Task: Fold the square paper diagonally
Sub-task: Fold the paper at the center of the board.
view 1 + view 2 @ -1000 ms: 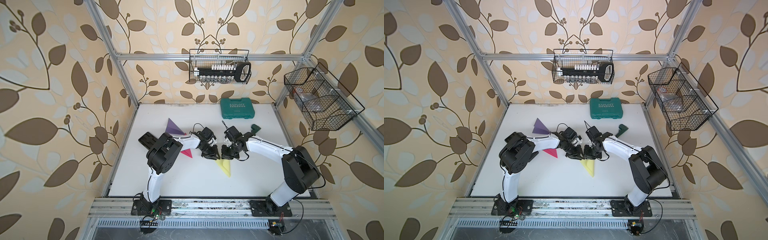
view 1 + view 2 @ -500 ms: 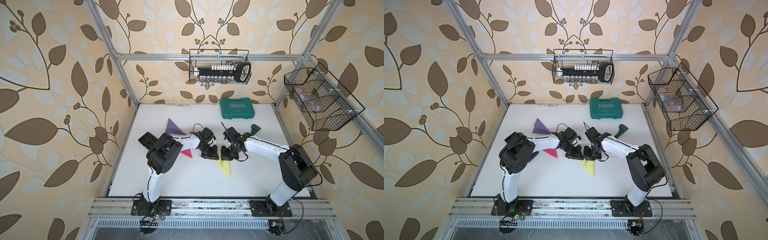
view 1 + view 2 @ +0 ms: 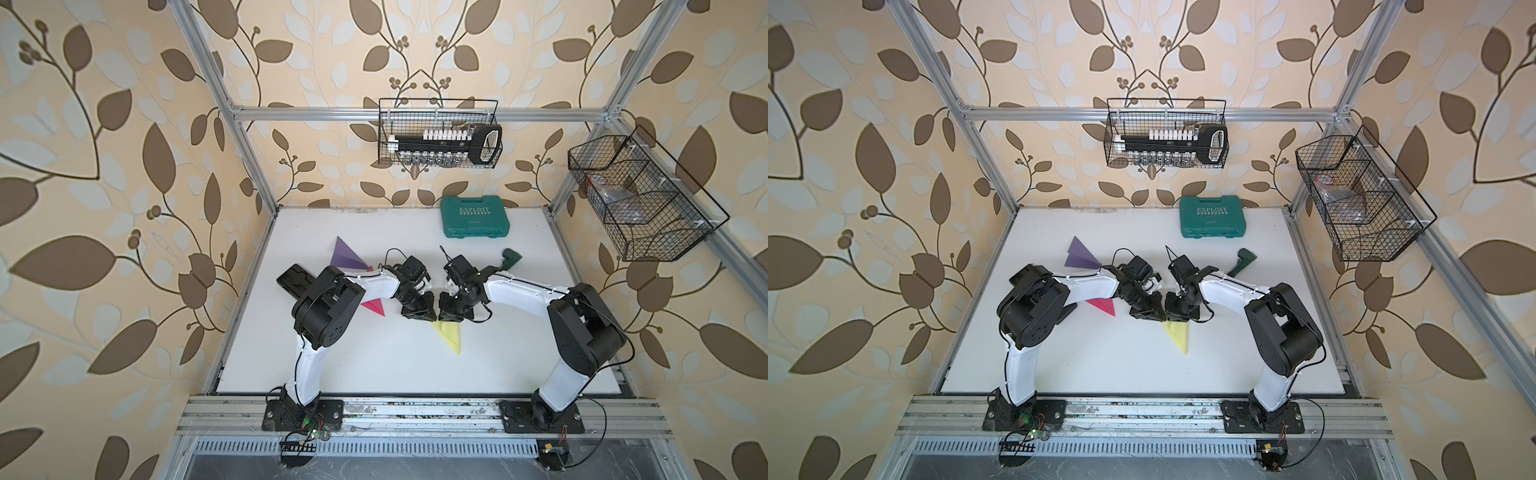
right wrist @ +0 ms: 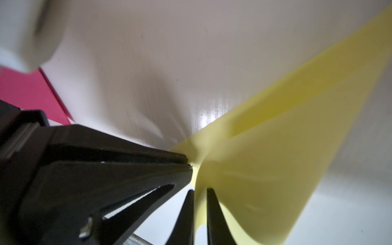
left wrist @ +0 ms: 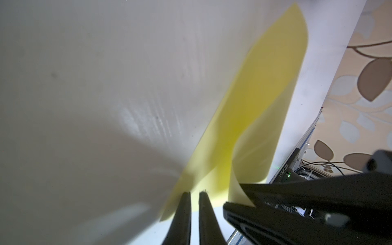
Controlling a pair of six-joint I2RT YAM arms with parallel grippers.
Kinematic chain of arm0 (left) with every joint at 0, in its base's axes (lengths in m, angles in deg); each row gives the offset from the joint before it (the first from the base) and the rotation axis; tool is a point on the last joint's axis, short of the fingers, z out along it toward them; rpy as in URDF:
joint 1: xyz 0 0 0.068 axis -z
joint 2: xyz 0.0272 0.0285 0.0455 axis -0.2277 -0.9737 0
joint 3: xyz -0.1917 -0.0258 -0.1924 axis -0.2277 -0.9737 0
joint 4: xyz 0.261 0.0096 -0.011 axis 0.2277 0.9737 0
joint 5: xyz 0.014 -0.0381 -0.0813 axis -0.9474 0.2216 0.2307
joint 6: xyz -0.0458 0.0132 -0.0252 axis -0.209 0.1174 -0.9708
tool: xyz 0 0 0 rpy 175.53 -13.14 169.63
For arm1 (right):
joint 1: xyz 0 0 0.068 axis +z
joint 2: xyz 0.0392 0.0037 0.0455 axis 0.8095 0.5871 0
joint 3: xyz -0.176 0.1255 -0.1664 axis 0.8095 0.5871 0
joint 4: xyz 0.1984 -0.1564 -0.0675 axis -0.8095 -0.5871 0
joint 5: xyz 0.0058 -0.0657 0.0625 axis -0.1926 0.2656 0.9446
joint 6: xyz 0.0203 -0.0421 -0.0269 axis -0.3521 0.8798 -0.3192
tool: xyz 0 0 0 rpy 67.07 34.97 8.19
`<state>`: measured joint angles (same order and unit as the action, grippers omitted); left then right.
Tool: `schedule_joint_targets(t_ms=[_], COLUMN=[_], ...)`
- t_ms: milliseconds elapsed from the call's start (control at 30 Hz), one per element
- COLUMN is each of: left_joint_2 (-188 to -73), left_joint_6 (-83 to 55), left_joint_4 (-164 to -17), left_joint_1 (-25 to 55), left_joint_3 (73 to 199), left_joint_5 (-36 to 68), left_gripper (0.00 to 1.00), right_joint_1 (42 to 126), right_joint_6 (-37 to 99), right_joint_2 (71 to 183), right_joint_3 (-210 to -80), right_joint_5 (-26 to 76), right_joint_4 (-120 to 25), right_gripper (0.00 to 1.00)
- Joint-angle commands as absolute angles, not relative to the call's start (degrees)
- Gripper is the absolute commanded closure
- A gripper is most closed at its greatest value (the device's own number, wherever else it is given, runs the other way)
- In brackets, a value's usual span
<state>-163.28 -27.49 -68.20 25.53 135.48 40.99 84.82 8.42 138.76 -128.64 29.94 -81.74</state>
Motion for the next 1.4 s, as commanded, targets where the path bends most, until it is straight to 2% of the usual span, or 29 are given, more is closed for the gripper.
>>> schedule_joint_targets(t_ms=[0,767,1033,1367], left_joint_2=[-160.16,-160.77,-160.85,-161.16], left_joint_6=[-26.04,-25.79,-25.73,-25.66], left_joint_4=[-67.63,-68.06,-67.92,-67.36], left_joint_1=[25.76,25.68,25.68,25.67], left_joint_3=[134.67,133.92,133.97,134.58], left_joint_5=[40.65,40.48,40.56,40.30], left_gripper=[0.89,0.92,0.92,0.92], right_joint_1=[85.21,85.28,85.31,85.34], right_joint_6=[7.54,5.85,5.64,5.65], right_joint_2=[139.92,142.18,142.53,141.56], right_joint_3=[-128.05,-127.29,-127.35,-127.07], right_joint_5=[30.55,32.14,31.62,32.29], right_joint_4=[-81.27,-78.44,-78.69,-78.28], right_gripper=[0.86,0.84,0.72,0.71])
